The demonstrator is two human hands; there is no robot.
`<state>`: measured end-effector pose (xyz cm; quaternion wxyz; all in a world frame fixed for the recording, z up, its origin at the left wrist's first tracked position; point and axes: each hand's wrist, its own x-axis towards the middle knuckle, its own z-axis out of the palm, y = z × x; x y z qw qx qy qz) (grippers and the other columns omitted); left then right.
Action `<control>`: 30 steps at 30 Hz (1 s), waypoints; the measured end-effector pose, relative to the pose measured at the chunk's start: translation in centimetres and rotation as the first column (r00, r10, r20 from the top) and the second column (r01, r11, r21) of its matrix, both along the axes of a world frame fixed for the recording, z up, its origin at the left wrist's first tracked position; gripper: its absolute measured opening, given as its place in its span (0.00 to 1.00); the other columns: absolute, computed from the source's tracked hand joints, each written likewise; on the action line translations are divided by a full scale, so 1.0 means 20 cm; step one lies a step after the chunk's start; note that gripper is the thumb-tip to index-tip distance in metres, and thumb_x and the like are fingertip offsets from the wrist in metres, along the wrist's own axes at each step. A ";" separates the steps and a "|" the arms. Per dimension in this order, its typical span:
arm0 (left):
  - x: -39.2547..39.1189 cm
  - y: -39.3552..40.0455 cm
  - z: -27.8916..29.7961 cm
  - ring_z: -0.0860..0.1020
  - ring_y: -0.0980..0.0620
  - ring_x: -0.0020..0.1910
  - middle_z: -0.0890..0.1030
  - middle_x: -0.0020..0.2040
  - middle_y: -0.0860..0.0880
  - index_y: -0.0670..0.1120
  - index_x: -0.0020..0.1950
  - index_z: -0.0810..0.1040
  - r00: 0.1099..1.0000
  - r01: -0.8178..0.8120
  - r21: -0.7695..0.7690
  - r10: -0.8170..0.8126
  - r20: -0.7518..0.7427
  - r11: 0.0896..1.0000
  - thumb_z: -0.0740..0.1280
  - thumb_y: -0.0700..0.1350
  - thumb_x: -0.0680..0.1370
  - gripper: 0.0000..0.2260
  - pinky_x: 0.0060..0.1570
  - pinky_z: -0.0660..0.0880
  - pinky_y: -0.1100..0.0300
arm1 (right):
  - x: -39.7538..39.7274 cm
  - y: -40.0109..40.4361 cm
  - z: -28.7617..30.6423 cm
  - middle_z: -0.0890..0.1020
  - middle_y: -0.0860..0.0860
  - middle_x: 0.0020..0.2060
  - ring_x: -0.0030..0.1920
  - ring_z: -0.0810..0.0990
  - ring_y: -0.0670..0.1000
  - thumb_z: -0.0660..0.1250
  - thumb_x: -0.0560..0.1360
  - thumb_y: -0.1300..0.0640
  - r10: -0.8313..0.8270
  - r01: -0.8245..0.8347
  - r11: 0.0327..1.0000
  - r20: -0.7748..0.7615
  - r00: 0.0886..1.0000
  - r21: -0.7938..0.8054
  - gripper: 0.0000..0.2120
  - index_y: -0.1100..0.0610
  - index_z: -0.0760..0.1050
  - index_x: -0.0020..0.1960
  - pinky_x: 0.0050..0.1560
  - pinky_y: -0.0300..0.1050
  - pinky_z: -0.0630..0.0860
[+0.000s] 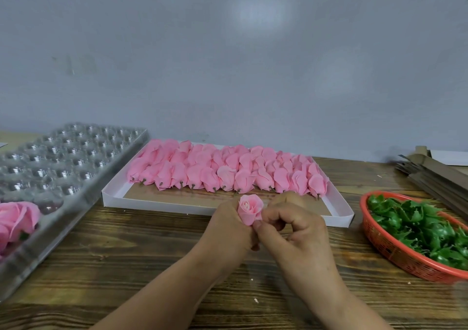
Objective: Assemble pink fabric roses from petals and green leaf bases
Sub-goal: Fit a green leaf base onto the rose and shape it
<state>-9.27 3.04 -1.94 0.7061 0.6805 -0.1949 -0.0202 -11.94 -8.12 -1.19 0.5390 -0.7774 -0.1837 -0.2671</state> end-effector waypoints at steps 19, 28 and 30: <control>0.02 0.00 -0.03 0.83 0.60 0.37 0.84 0.38 0.57 0.47 0.48 0.82 0.954 -0.176 -0.199 0.117 -0.277 0.964 0.67 0.62 0.63 0.23 0.34 0.77 0.65 | 0.05 -0.01 -0.07 0.83 0.62 0.37 0.34 0.83 0.54 0.71 0.61 0.65 0.516 0.059 0.723 -0.593 0.618 0.689 0.10 0.67 0.80 0.42 0.39 0.44 0.80; 0.00 -0.02 -0.04 0.83 0.58 0.41 0.85 0.42 0.55 0.56 0.41 0.84 0.969 -0.141 -0.246 0.083 -0.233 0.959 0.68 0.62 0.68 0.13 0.35 0.78 0.63 | 0.02 0.04 -0.08 0.83 0.64 0.46 0.46 0.83 0.56 0.69 0.60 0.67 0.573 -0.063 0.618 -0.394 0.719 0.784 0.16 0.67 0.82 0.47 0.49 0.46 0.80; -0.01 -0.02 -0.03 0.83 0.58 0.42 0.85 0.43 0.56 0.59 0.41 0.83 0.968 -0.132 -0.272 0.065 -0.241 0.953 0.67 0.63 0.65 0.12 0.40 0.80 0.60 | 0.02 0.05 -0.08 0.84 0.62 0.47 0.48 0.83 0.56 0.70 0.59 0.66 0.549 -0.086 0.640 -0.376 0.747 0.763 0.17 0.64 0.83 0.48 0.52 0.48 0.78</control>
